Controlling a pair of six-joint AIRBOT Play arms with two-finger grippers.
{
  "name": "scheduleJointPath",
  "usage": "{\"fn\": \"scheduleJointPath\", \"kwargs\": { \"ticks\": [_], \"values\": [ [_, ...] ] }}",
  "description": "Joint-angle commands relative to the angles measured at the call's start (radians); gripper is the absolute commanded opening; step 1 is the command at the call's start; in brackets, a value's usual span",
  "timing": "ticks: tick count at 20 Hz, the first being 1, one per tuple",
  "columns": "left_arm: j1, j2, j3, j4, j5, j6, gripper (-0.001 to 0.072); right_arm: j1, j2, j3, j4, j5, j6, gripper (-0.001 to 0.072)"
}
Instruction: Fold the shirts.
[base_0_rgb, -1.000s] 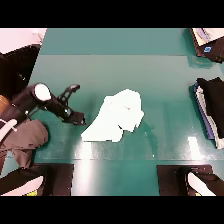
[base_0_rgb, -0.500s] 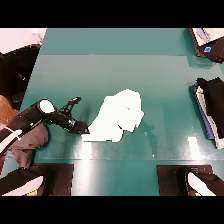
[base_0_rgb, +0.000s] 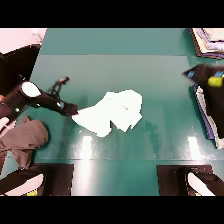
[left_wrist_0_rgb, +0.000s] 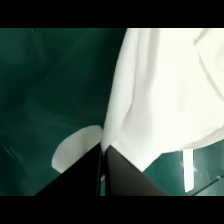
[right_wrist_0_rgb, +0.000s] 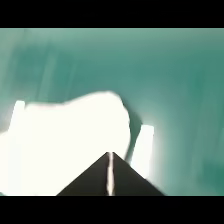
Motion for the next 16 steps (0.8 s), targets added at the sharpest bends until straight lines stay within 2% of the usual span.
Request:
{"fn": "scheduleJointPath", "kwargs": {
  "ticks": [1,2,5,8,11,16],
  "values": [
    [0.057,0.0,0.086,0.03,0.014,-0.002,0.0023,0.006,-0.046,-0.24,0.053,-0.026,0.0,0.0372],
    [0.057,-0.001,0.086,0.032,0.014,-0.002,0.0023,0.024,-0.089,-0.288,0.078,-0.032,-0.005,0.0486],
    [0.057,-0.001,0.086,0.031,0.013,-0.002,0.0023,0.13,-0.214,-0.347,0.089,-0.145,-0.027,0.0486],
    [0.057,-0.001,0.086,0.031,0.008,-0.002,0.0023,0.233,-0.344,-0.275,0.09,-0.271,-0.027,0.0486],
    [0.057,-0.001,0.086,0.031,0.009,-0.002,0.0023,0.283,-0.475,-0.13,0.09,-0.286,-0.027,0.0486],
    [0.057,-0.001,0.086,0.031,0.024,-0.001,0.0023,0.338,-0.66,0.09,0.089,-0.234,-0.027,0.048]
  ]
}}
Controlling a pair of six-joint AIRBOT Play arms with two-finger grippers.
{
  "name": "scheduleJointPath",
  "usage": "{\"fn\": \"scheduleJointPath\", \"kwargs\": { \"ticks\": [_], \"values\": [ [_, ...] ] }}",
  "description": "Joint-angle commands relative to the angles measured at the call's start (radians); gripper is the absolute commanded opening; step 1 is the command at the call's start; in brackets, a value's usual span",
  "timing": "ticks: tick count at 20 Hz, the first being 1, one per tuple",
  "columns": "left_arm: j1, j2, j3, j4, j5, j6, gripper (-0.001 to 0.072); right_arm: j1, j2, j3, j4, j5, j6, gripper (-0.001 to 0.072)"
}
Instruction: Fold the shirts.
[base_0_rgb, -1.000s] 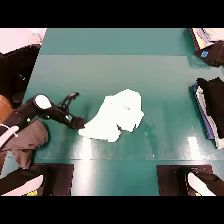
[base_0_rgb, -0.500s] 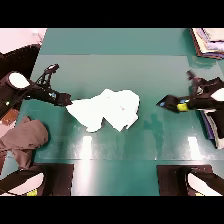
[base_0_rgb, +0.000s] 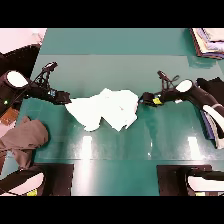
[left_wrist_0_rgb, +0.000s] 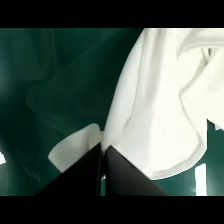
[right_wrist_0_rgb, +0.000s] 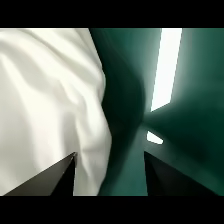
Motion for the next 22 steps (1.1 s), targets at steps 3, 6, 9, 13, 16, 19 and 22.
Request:
{"fn": "scheduleJointPath", "kwargs": {
  "ticks": [3,6,9,13,16,19,22],
  "values": [
    [0.001,0.0,0.001,0.0,0.008,0.002,0.0023,0.064,-0.171,0.209,-0.003,0.048,-0.02,0.0174],
    [0.001,0.003,0.003,0.008,0.007,0.002,0.0022,0.058,-0.172,0.271,-0.02,0.038,-0.034,0.0017],
    [0.001,0.032,0.083,0.025,-0.027,0.0,0.0022,0.011,-0.069,0.349,-0.137,0.076,-0.032,0.0016],
    [0.001,0.174,0.305,0.026,-0.031,0.0,0.0022,-0.064,0.183,0.473,-0.276,0.179,-0.033,0.0016],
    [0.001,0.28,0.489,0.025,-0.046,0.0,0.0022,-0.109,0.345,0.555,-0.299,0.27,-0.033,0.0016],
    [0.001,0.336,0.651,0.024,-0.092,-0.023,0.0022,-0.145,0.477,0.615,-0.3,0.348,-0.032,0.0016],
    [0.001,0.35,0.801,0.024,-0.159,-0.049,0.0022,-0.19,0.597,0.63,-0.301,0.359,-0.032,0.0015]
  ]
}}
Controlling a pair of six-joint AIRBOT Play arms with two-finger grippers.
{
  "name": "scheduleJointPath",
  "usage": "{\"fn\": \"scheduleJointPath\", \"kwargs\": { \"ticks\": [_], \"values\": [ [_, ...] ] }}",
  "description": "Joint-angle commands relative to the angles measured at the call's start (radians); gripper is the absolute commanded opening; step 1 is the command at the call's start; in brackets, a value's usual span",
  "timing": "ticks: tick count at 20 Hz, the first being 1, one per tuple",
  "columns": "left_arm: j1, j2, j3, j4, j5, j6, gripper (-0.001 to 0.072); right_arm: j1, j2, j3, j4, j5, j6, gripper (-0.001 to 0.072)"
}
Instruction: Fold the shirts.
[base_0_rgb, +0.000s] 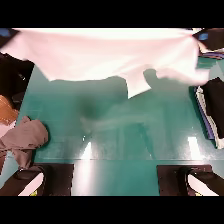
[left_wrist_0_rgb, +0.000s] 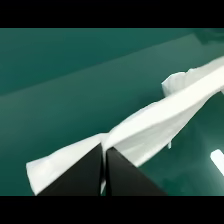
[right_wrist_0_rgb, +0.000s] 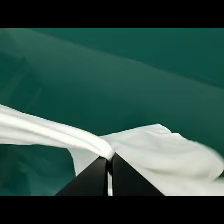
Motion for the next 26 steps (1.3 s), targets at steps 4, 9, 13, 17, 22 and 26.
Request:
{"fn": "scheduleJointPath", "kwargs": {
  "ticks": [4,9,13,17,22,26],
  "values": [
    [0.001,0.03,0.212,0.001,-0.05,-0.058,0.0022,-0.139,0.226,0.031,-0.015,0.045,0.047,0.0014],
    [0.001,-0.078,0.124,0.001,-0.12,-0.058,0.0022,-0.148,0.124,0.03,0.021,0.178,0.119,0.0015],
    [0.001,-0.271,-0.111,0.002,-0.189,-0.047,0.0023,-0.039,-0.123,-0.032,0.018,0.245,0.135,0.0015],
    [0.001,-0.509,-0.316,0.006,-0.109,0.013,0.0023,0.005,-0.376,-0.128,0.02,0.152,0.121,0.0015],
    [0.001,-0.687,-0.325,0.008,0.192,0.039,0.0023,0.005,-0.567,-0.081,0.02,0.023,0.112,0.0017],
    [0.011,-0.687,-0.251,0.011,0.313,0.024,0.0023,0.004,-0.63,0.047,0.02,0.014,0.113,0.0017]
  ]
}}
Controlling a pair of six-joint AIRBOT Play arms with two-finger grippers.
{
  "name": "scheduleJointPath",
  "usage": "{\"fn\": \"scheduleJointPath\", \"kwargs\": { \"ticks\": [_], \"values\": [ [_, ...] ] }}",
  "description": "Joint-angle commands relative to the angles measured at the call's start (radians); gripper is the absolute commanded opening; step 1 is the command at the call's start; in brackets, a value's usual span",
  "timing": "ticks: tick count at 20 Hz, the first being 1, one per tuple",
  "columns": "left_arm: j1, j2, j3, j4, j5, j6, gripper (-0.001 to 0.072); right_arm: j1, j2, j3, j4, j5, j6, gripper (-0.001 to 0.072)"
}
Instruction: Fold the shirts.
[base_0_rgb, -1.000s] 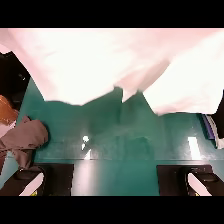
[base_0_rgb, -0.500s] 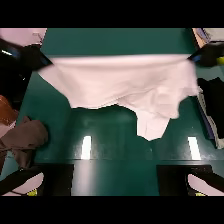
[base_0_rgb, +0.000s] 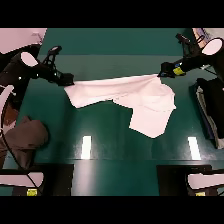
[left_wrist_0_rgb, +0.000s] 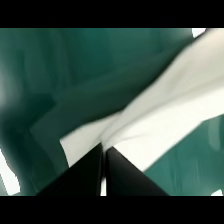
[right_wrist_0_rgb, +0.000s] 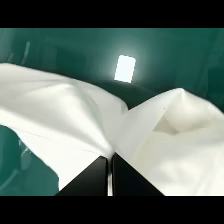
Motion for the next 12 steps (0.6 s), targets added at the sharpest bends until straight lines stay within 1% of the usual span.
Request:
{"fn": "scheduleJointPath", "kwargs": {
  "ticks": [1,2,3,4,5,7,9,10,12],
  "values": [
    [0.008,-0.025,0.065,0.002,0.111,-0.004,0.0024,0.002,-0.06,0.096,0.001,-0.034,0.0,0.0022],
    [0.012,-0.025,0.092,0.003,0.106,-0.003,0.0059,0.0,-0.064,0.122,0.001,-0.035,0.0,0.0147],
    [0.016,-0.025,0.12,0.008,0.099,-0.004,0.0391,-0.004,-0.064,0.139,0.001,-0.035,0.0,0.0373],
    [0.021,-0.025,0.149,0.009,0.08,-0.024,0.0587,-0.008,-0.064,0.157,0.001,-0.021,0.0,0.041],
    [0.035,-0.025,0.188,0.008,0.029,-0.047,0.0531,-0.016,-0.056,0.166,0.001,0.0,0.0,0.041],
    [0.074,-0.021,0.25,0.006,-0.13,-0.056,0.0533,-0.034,-0.024,0.164,0.0,0.063,-0.001,0.041],
    [0.106,-0.016,0.242,0.004,-0.28,-0.055,0.0533,-0.055,0.006,0.164,0.0,0.129,-0.01,0.041],
    [0.113,-0.015,0.213,0.003,-0.325,-0.055,0.0533,-0.058,0.019,0.164,0.0,0.153,-0.013,0.041],
    [0.109,0.002,0.112,-0.019,-0.323,-0.055,0.0532,-0.058,0.051,0.14,0.0,0.181,-0.016,0.0409]
  ]
}}
